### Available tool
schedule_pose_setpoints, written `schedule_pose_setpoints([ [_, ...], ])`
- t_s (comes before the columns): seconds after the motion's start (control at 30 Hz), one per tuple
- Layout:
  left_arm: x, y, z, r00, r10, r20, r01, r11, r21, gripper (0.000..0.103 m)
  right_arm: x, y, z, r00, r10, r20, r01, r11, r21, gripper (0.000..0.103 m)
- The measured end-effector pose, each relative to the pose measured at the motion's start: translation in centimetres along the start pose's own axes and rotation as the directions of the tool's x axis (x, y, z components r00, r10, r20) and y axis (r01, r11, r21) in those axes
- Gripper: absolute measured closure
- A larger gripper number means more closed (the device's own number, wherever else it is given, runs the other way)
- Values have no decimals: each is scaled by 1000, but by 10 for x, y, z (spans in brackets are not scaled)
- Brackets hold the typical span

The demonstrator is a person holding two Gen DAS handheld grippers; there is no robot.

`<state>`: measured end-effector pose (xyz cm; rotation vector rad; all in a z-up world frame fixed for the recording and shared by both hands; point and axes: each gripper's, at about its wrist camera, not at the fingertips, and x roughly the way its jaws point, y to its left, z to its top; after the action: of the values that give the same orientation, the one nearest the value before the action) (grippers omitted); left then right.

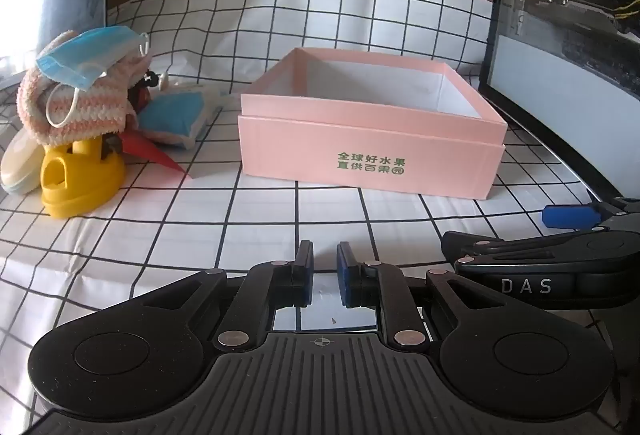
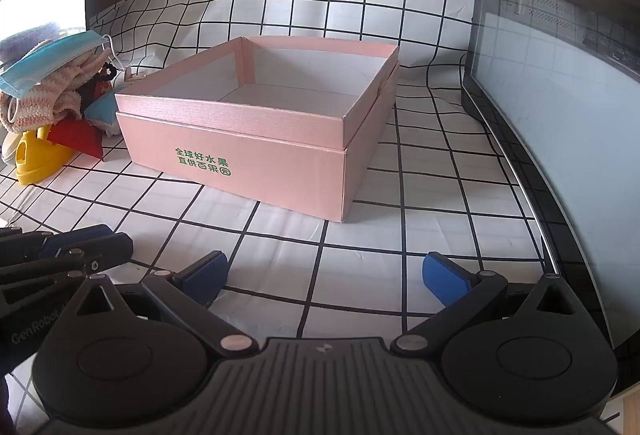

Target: Organize soft objects

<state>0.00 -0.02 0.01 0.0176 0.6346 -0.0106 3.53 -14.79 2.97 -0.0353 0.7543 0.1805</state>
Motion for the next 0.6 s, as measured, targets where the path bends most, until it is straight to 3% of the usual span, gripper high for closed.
schedule_pose_setpoints([
  [0.1,0,-5,0,1000,-7,0,7,1000,-5,86,0,0,0,1000,0,-1,0,1000,-1,0],
  [0.13,-1,3,1,999,-35,-1,35,998,-49,86,0,0,0,1000,0,-1,0,1000,0,0],
  [0.6,0,1,1,1000,-16,-3,16,999,-32,86,0,0,0,1000,0,0,0,1000,0,0],
])
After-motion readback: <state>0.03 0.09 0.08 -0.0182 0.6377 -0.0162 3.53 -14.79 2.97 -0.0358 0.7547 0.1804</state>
